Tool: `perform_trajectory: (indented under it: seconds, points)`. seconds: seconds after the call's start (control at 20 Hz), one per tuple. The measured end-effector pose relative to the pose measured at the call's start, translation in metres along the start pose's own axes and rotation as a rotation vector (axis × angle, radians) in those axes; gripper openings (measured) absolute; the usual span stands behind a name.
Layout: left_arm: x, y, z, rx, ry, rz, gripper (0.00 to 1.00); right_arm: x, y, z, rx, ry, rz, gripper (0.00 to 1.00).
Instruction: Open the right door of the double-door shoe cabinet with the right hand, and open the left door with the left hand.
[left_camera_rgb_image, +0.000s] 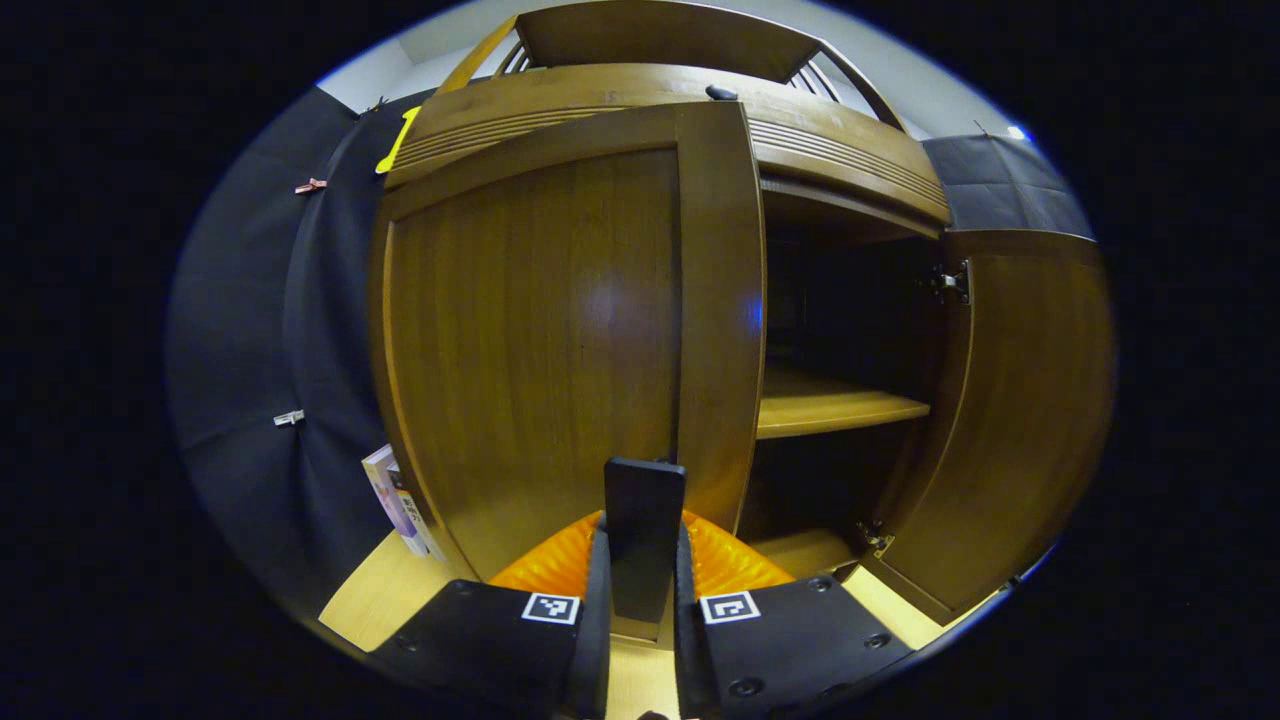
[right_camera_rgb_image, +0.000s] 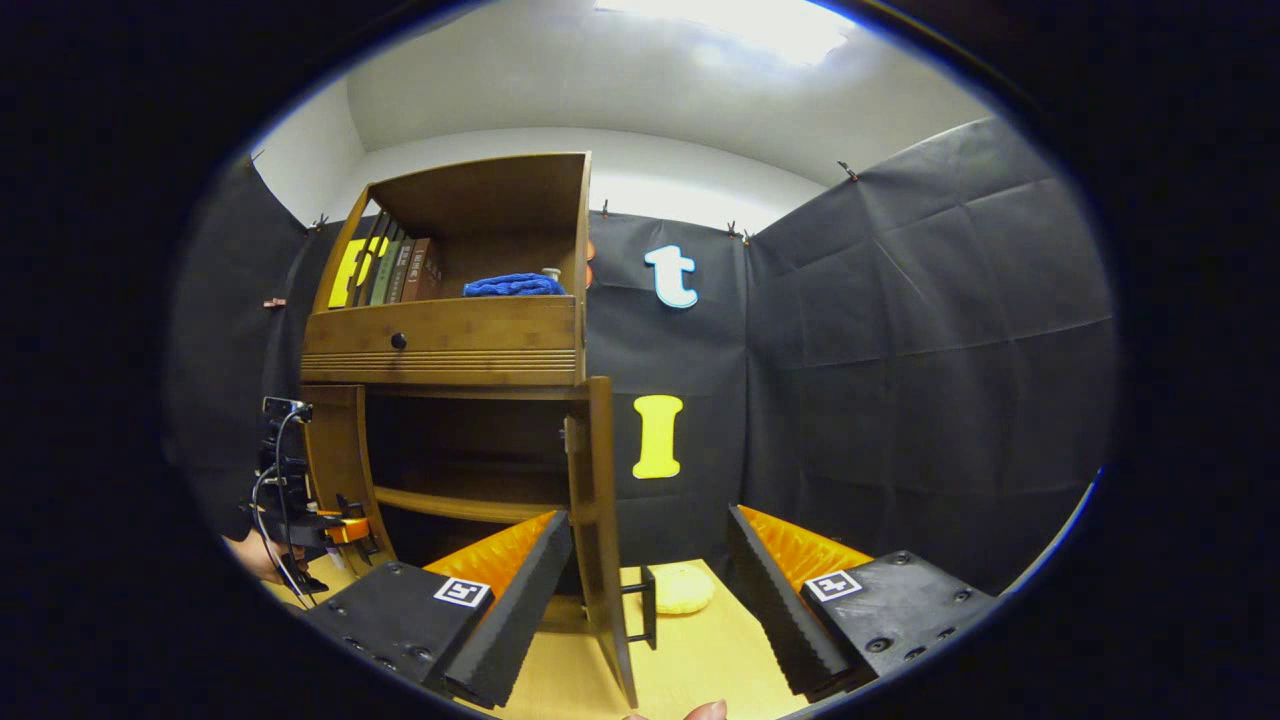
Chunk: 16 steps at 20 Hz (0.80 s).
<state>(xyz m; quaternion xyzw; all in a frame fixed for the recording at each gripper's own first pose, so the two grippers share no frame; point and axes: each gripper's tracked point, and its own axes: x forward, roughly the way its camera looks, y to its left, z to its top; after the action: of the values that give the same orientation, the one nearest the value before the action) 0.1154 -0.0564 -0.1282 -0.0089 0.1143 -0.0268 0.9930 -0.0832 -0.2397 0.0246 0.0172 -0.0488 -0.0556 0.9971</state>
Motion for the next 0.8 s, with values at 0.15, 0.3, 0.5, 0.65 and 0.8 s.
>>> perform_trajectory:
  seconds: [0.15,0.3,0.5,0.65,0.8]
  points:
    - [-0.024,0.013,-0.005,0.005,-0.004,-0.009,0.3,-0.002,0.023,-0.007,0.002,0.023,0.025,0.98]
    - [-0.048,0.03,-0.011,-0.001,-0.01,-0.021,0.28,-0.008,0.047,-0.013,0.02,0.044,0.044,0.94]
    - [-0.078,0.059,-0.018,-0.004,-0.025,-0.012,0.27,-0.017,0.076,-0.018,0.036,0.061,0.067,0.93]
    - [-0.097,0.08,-0.021,0.0,-0.035,0.005,0.24,-0.021,0.089,-0.022,0.057,0.073,0.083,0.98]
    - [-0.11,0.1,-0.025,-0.008,-0.041,0.017,0.22,-0.024,0.105,-0.024,0.098,0.088,0.091,0.98]
